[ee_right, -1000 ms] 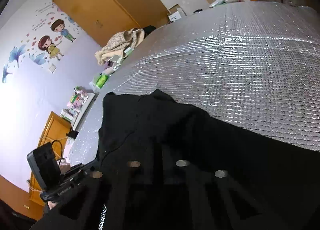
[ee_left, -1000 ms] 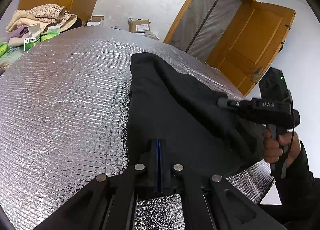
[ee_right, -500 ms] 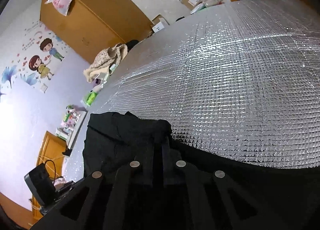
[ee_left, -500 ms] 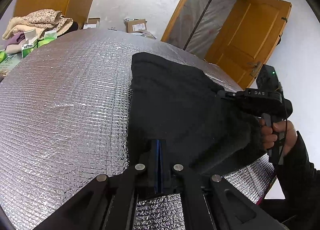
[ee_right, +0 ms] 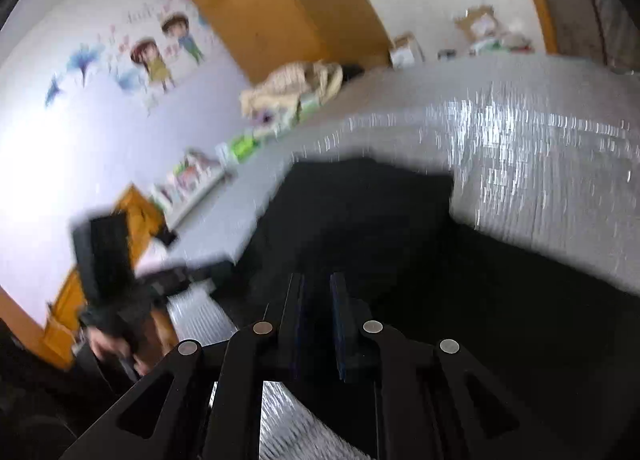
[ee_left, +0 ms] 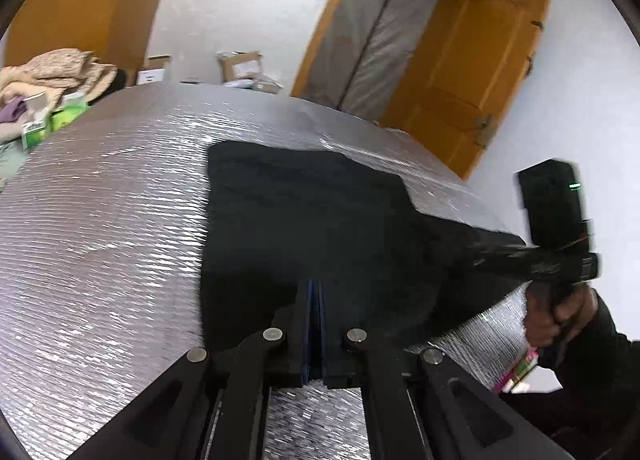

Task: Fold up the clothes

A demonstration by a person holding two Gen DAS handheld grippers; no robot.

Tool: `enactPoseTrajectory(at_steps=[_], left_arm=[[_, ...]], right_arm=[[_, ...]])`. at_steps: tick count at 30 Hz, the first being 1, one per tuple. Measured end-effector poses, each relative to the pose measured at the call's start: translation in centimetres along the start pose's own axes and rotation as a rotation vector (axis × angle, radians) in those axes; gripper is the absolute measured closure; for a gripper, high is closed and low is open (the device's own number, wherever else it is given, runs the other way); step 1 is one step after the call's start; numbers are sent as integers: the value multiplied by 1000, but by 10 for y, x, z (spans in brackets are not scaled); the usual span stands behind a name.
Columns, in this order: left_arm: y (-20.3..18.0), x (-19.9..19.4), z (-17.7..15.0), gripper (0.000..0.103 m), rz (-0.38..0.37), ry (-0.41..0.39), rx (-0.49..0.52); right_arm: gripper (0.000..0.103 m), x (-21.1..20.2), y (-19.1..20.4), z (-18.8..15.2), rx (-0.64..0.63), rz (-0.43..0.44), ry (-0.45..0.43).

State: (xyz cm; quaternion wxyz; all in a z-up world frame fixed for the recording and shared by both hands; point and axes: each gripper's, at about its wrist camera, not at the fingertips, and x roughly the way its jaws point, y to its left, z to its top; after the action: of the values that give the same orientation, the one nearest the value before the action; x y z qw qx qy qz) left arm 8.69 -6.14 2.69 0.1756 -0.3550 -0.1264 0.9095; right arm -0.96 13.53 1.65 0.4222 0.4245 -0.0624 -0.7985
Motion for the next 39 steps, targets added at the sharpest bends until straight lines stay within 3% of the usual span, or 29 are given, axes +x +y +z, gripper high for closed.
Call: enactPoseTrajectory(at_steps=[4, 9, 15, 18, 22, 26, 29, 33, 39], left_arm=[[-15, 10, -8, 101, -41, 54, 30], [-37, 15, 3, 101, -105, 34, 72], [-49, 42, 3, 101, -137, 99, 117], [-45, 43, 2, 101, -137, 106, 110], [-40, 43, 1, 100, -139, 114, 101], [-36, 44, -1, 100, -140, 122, 92], [-33, 30, 5, 100, -128, 69, 93], [-13, 18, 21, 100, -58, -9, 36], [17, 17, 25, 100, 27, -26, -59]], right_arm=[[92, 2, -16, -13, 60, 2, 12], [91, -11, -10, -2, 13, -28, -27], [78, -14, -17, 44, 27, -74, -149], [78, 3, -39, 62, 119, -104, -139], [78, 39, -77, 66, 228, -187, -55], [79, 39, -86, 62, 264, -150, -75], [78, 20, -77, 61, 241, -167, -120], [78, -6, -57, 62, 177, -105, -195], [78, 0, -24, 18, 42, -15, -92]])
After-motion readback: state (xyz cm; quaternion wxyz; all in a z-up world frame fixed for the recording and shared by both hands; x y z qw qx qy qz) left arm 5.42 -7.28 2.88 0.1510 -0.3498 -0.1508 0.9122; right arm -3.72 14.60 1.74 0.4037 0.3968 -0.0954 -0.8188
